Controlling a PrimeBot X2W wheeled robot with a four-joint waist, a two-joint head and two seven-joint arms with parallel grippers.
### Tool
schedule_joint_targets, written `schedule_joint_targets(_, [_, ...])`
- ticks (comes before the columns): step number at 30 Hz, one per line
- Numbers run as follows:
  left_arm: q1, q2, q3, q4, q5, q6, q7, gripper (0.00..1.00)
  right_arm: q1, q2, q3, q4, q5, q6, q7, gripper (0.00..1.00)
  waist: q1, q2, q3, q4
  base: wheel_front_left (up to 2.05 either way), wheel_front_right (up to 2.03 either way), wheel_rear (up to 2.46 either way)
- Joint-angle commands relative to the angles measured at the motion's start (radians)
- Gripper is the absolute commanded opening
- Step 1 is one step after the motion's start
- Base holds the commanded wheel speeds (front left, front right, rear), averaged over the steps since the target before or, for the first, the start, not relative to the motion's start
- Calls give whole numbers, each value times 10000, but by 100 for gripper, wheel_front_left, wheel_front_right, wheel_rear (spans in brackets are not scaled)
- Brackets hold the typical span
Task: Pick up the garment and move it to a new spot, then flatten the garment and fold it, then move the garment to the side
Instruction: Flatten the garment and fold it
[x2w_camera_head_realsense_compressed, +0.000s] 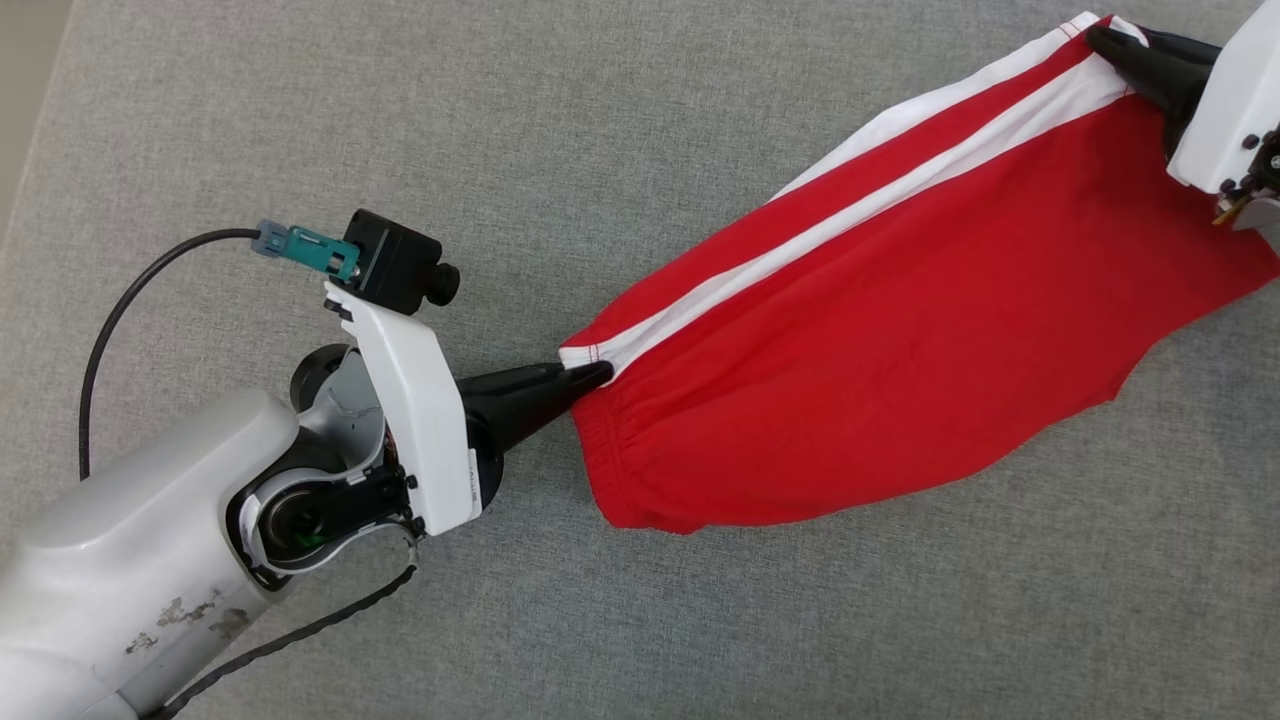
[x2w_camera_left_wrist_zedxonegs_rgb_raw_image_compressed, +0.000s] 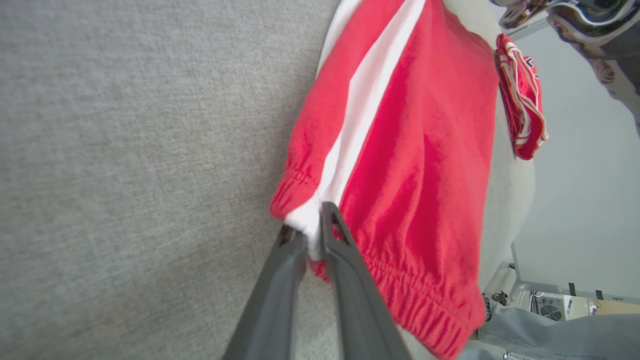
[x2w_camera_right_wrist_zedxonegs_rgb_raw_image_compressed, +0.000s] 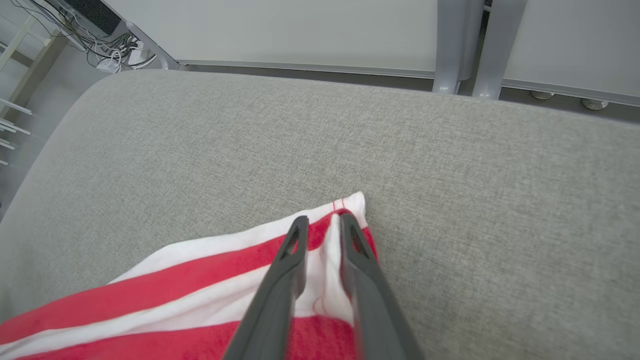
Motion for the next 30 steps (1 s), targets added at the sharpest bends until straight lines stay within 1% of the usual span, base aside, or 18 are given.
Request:
schedule_joint_targets(1, [-112, 26, -29, 42, 33, -35, 9, 100, 41, 28, 21, -4, 58, 3, -112, 74, 0, 0, -34, -18, 0, 0, 0])
schedule_joint_targets(2, [-92, 25, -42, 60, -7, -36, 52, 100, 90, 56, 58, -17, 81, 3, -158, 100, 0, 0, -76, -34, 0, 0, 0])
schedule_joint_targets(8, [104, 262, -110, 187, -54, -35, 115, 100, 458, 163, 256, -214, 267, 3, -693, 100, 0, 0, -634, -189, 0, 0, 0])
schedule_joint_targets(13, [421, 835, -75, 241, 133, -17, -132, 100, 954, 92, 321, -385, 403, 3, -1542, 100, 0, 0, -1395, -401, 0, 0, 0])
schedule_joint_targets(17, [724, 1396, 11, 108, 599, 301, -759, 100, 1468, 11, 421, -414, 376, 3, -2375, 100, 0, 0, -2069, -574, 0, 0, 0])
schedule_joint_targets(20, [1056, 1696, 156, -158, 968, 634, -1562, 100, 1932, 15, 412, -286, 485, 3, -3048, 100, 0, 0, -2538, -665, 0, 0, 0])
schedule_joint_targets(22, [1310, 1871, 368, -264, 1304, 1030, -2379, 100, 2237, 11, 383, -130, 599, 3, -3451, 100, 0, 0, -2779, -704, 0, 0, 0])
schedule_joint_targets(24, [1564, 1934, 532, -329, 1777, 1600, -3284, 100, 2482, 5, 414, 120, 623, 3, -3748, 100, 0, 0, -2940, -696, 0, 0, 0])
schedule_joint_targets(28, [2081, 1783, 738, -499, 2663, 2817, -4927, 100, 2966, 156, 499, 732, 924, 3, -3833, 100, 0, 0, -3082, -528, 0, 0, 0])
schedule_joint_targets(30, [2318, 1605, 919, -615, 3012, 3399, -5485, 100, 3088, 234, 465, 1058, 1122, 3, -3746, 100, 0, 0, -3052, -379, 0, 0, 0])
